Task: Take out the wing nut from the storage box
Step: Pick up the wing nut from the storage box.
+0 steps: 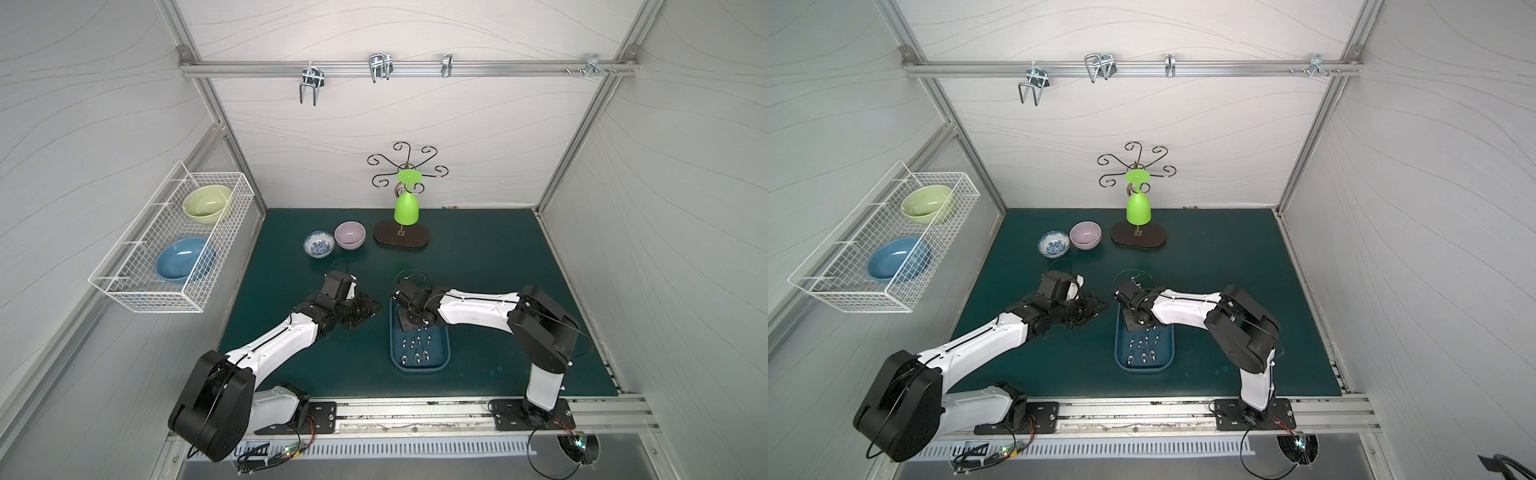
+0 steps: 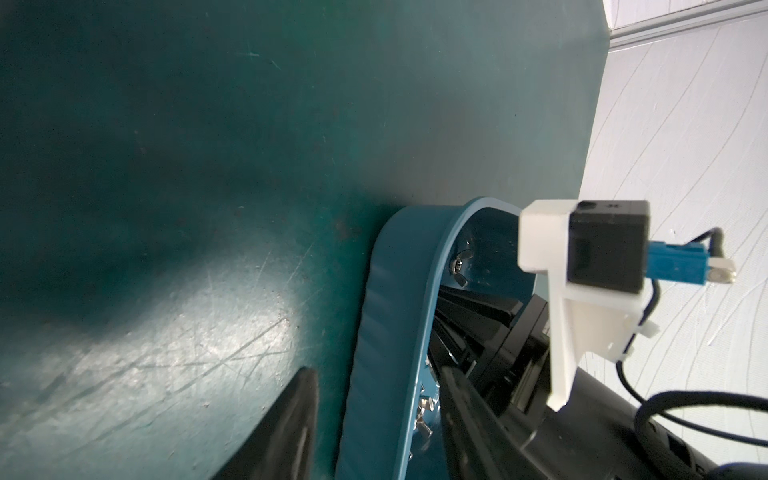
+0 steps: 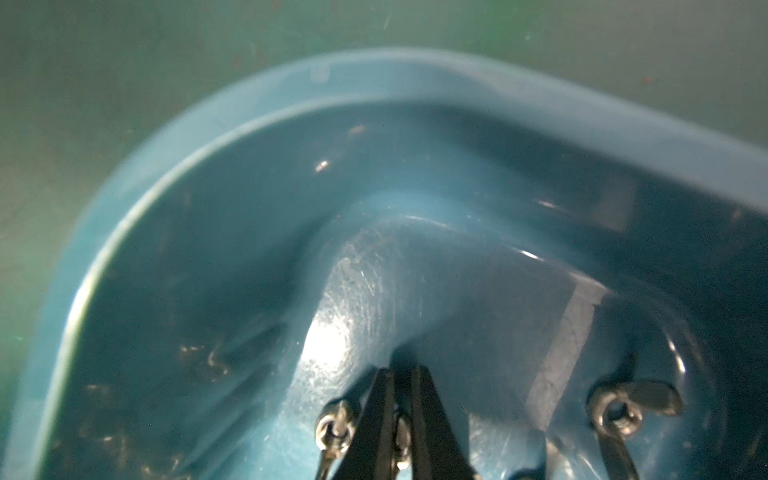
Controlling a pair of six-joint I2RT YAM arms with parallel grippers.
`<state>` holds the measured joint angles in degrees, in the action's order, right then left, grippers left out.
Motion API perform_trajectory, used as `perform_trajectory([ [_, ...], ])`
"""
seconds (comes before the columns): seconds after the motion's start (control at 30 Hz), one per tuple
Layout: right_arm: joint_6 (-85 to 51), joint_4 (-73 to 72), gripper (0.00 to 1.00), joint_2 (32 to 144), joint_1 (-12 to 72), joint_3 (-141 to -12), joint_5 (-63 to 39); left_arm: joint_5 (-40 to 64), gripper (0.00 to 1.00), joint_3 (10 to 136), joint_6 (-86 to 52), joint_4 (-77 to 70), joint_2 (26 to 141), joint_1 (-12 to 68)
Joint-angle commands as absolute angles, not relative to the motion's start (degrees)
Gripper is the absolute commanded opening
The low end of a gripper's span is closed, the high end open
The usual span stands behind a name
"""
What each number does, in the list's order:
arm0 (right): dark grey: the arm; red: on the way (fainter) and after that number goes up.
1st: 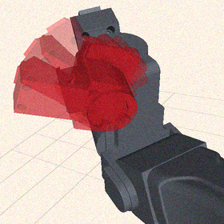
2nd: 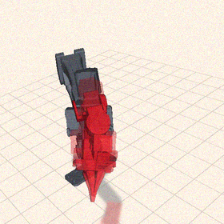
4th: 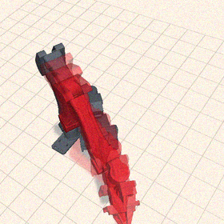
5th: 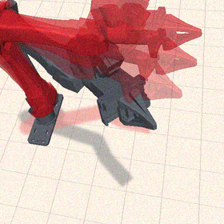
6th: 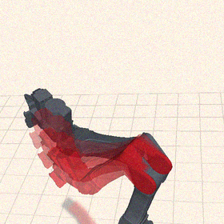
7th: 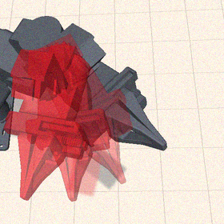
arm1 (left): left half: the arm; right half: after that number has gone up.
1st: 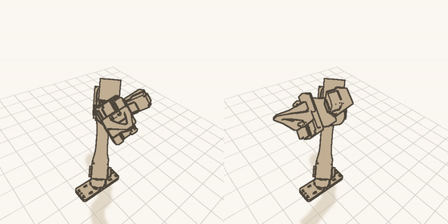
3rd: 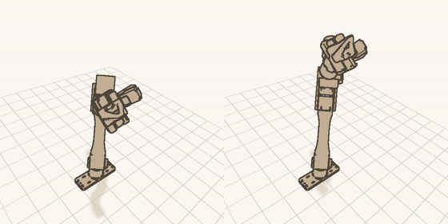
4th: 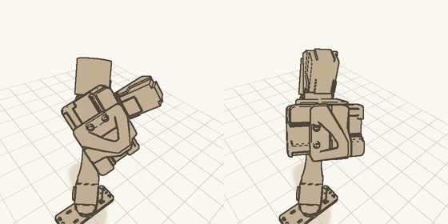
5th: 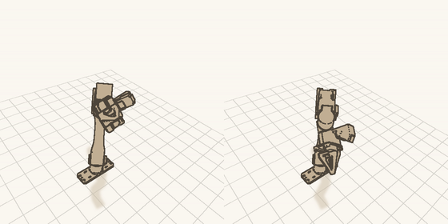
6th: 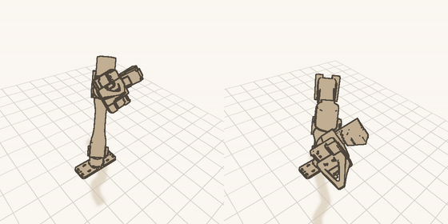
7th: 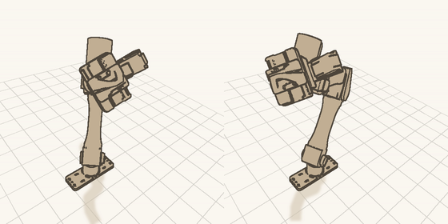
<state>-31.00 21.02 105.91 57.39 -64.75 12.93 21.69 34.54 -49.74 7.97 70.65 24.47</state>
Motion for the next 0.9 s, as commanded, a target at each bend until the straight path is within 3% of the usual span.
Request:
perform_trajectory([
  [0.0,-30.29,21.27,0.09,105.05,57.14,-64.44,12.87,22.54,0.51,34.96,-49.04,5.88,71.43,24.26],
  [0.47,-29.34,23.31,0.01,95.98,56.08,-63.9,17.53,24.39,0.5,39.82,-49.45,6.19,73.24,26.23],
  [0.63,-27.48,24.21,0.01,91.45,50.01,-61.79,19.45,23.28,0.5,46.97,-48.31,6.77,76.92,32.14],
  [0.87,-26.16,22.98,0.0,88.84,35.15,-57.76,17.42,22.73,0.5,55.33,-49.0,2.79,86.47,41.42],
])
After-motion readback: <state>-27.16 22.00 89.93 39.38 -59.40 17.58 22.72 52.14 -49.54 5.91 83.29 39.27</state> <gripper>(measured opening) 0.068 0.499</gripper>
